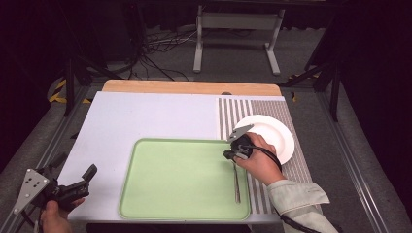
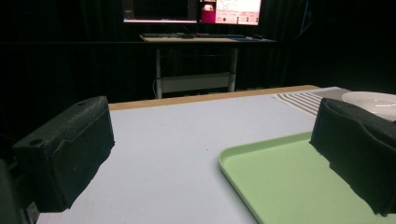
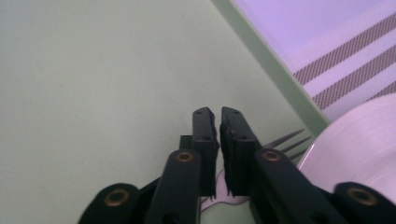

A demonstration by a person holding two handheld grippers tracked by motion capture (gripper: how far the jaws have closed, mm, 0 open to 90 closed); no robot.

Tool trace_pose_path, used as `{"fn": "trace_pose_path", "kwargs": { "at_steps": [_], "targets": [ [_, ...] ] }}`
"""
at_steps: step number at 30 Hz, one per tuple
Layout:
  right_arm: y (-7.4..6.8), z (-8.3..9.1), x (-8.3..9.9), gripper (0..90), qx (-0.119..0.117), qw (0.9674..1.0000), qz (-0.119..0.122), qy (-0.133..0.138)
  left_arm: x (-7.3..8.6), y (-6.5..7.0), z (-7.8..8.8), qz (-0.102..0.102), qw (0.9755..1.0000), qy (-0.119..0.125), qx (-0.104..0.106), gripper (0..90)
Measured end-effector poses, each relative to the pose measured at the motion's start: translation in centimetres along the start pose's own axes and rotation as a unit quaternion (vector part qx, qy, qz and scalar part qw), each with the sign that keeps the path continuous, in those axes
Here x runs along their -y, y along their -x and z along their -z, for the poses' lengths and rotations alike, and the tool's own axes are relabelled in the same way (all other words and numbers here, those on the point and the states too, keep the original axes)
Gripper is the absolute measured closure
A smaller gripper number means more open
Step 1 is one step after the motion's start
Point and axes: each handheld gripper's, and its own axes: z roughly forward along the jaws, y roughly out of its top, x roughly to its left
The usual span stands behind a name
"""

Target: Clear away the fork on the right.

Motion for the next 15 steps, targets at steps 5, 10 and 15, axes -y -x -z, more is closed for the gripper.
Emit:
{"fn": "trace_pose_path", "kwargs": {
  "at_steps": [5, 10, 15],
  "targets": [
    [-0.5, 1.1, -0.4, 45.6, -0.004, 0.9993, 0.002, 0.038, 0.0, 0.0, 0.0, -0.002, 1.0000, -0.002, 0.001, 0.3],
    [-0.8, 2.7, -0.5, 26.9, 0.005, 0.9960, 0.004, 0.090, 0.0, 0.0, 0.0, 0.000, 1.0000, 0.001, 0.000, 0.3],
    [-1.0, 5.2, -0.3, 19.5, 0.010, 0.9917, 0.014, 0.127, 0.0, 0.1, 0.0, -0.001, 1.0000, 0.000, 0.001, 0.3]
  ]
}}
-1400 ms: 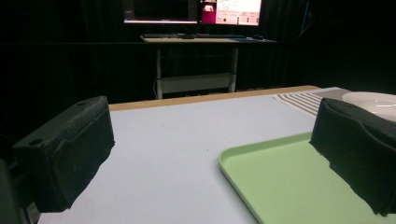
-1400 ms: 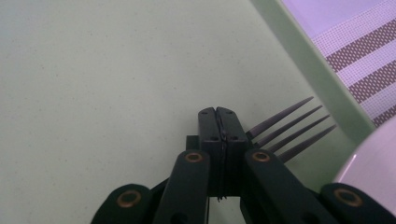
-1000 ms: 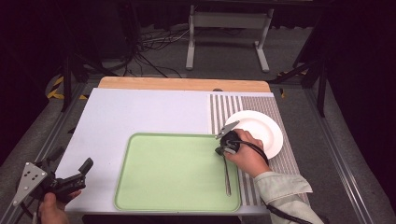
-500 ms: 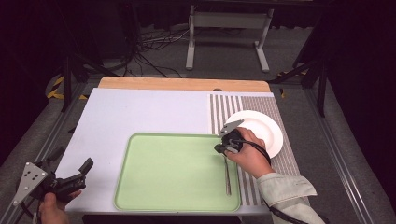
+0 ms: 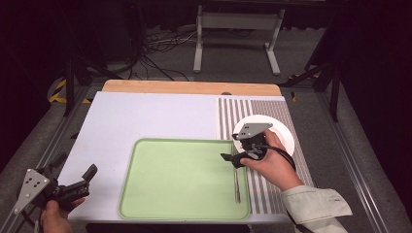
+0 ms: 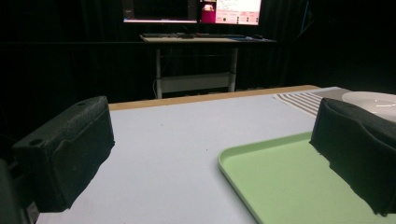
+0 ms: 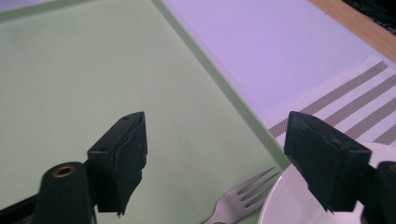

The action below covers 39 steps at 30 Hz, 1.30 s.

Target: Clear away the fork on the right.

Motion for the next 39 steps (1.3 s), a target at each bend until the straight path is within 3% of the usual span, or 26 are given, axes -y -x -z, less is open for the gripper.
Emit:
{"fn": "trace_pose_path", "kwargs": {
  "at_steps": [9, 17, 21, 29, 34, 35, 36, 38, 39],
  "targets": [
    [0.1, 3.2, 1.1, 15.0, 0.010, 0.9989, -0.001, 0.045, 0.0, 0.0, 0.0, 0.000, 1.0000, -0.001, 0.000, 0.3],
    [0.5, 5.8, 3.6, 13.6, 0.015, 0.9944, -0.026, 0.102, 0.1, 0.1, -0.3, -0.001, 1.0000, -0.004, 0.002, 0.3],
    [0.8, 7.0, 5.1, 13.6, 0.027, 0.9899, -0.034, 0.135, 0.2, 0.1, -0.4, 0.001, 1.0000, -0.004, 0.003, 0.3],
    [1.1, 8.8, 7.9, 13.6, 0.058, 0.9821, -0.051, 0.172, 0.3, 0.2, -0.8, -0.001, 0.9999, -0.009, 0.007, 0.3],
    [1.1, 9.5, 10.2, 13.6, 0.070, 0.9737, -0.067, 0.206, 0.3, 0.3, -0.8, -0.002, 0.9999, -0.010, 0.008, 0.3],
    [1.1, 9.5, 10.2, 13.6, 0.070, 0.9737, -0.067, 0.206, 0.3, 0.3, -0.8, -0.002, 0.9999, -0.010, 0.008, 0.3],
    [1.1, 9.7, 11.3, 13.6, 0.077, 0.9709, -0.072, 0.215, 0.4, 0.3, -0.8, -0.002, 0.9999, -0.011, 0.008, 0.3],
    [1.2, 9.7, 11.7, 13.6, 0.079, 0.9698, -0.073, 0.219, 0.4, 0.3, -0.8, -0.002, 0.9999, -0.011, 0.007, 0.3],
    [1.2, 9.9, 12.5, 13.6, 0.086, 0.9676, -0.074, 0.225, 0.4, 0.3, -0.8, -0.002, 0.9999, -0.012, 0.008, 0.3]
  ]
}}
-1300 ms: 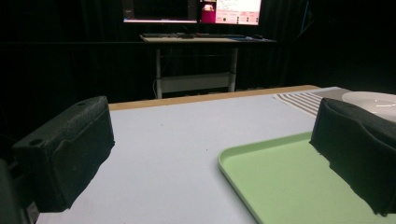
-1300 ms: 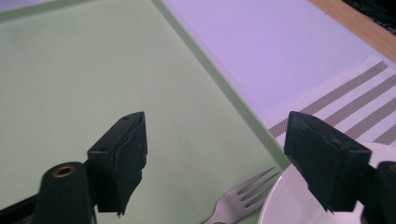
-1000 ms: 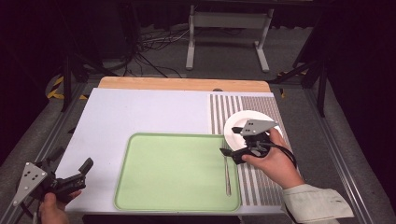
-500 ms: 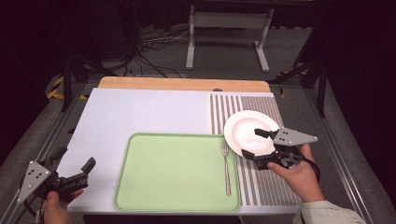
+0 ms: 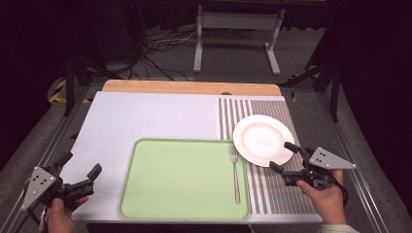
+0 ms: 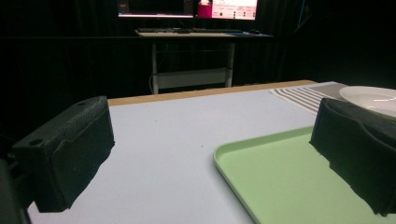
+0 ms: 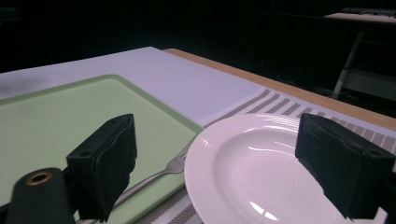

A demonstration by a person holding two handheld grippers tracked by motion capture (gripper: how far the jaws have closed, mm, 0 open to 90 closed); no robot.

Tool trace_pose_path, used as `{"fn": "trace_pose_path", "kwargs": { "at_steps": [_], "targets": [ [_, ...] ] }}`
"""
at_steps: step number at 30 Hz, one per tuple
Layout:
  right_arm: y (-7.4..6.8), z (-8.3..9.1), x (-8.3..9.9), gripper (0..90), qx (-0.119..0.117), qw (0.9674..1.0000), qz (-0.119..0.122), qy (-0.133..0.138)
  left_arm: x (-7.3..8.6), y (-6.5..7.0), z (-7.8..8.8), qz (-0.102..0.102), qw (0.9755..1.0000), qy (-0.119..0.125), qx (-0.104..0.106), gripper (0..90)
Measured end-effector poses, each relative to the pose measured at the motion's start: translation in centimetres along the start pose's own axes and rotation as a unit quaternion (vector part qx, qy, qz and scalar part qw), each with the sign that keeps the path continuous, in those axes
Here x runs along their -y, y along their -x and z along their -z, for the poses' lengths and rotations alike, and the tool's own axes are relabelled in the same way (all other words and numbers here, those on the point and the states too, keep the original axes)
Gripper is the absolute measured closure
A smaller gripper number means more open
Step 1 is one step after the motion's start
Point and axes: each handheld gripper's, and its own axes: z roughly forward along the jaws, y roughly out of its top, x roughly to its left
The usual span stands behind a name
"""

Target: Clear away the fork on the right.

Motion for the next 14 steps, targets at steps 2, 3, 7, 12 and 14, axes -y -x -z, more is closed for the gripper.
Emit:
{"fn": "trace_pose_path", "kwargs": {
  "at_steps": [2, 3, 7, 12, 14],
  "targets": [
    [0.2, 0.3, 0.5, 13.7, 0.008, 1.0000, 0.000, 0.001, 0.0, 0.0, 0.0, 0.000, 1.0000, -0.002, 0.001, 0.3],
    [0.2, 0.3, 0.5, 13.7, 0.008, 1.0000, 0.000, 0.001, 0.0, 0.0, 0.0, 0.000, 1.0000, -0.002, 0.001, 0.3],
    [0.9, 0.6, 2.0, 13.9, 0.016, 0.9998, -0.007, 0.008, 0.0, 0.0, 0.0, 0.000, 1.0000, -0.002, 0.000, 0.3],
    [1.0, 0.8, 3.2, 13.9, 0.017, 0.9997, -0.016, 0.001, 0.0, 0.0, 0.0, 0.000, 1.0000, 0.002, -0.001, 0.3],
    [1.1, 0.8, 3.4, 13.8, 0.020, 0.9997, -0.017, 0.002, -0.1, 0.0, 0.0, -0.003, 1.0000, 0.001, -0.001, 0.3]
  ]
}}
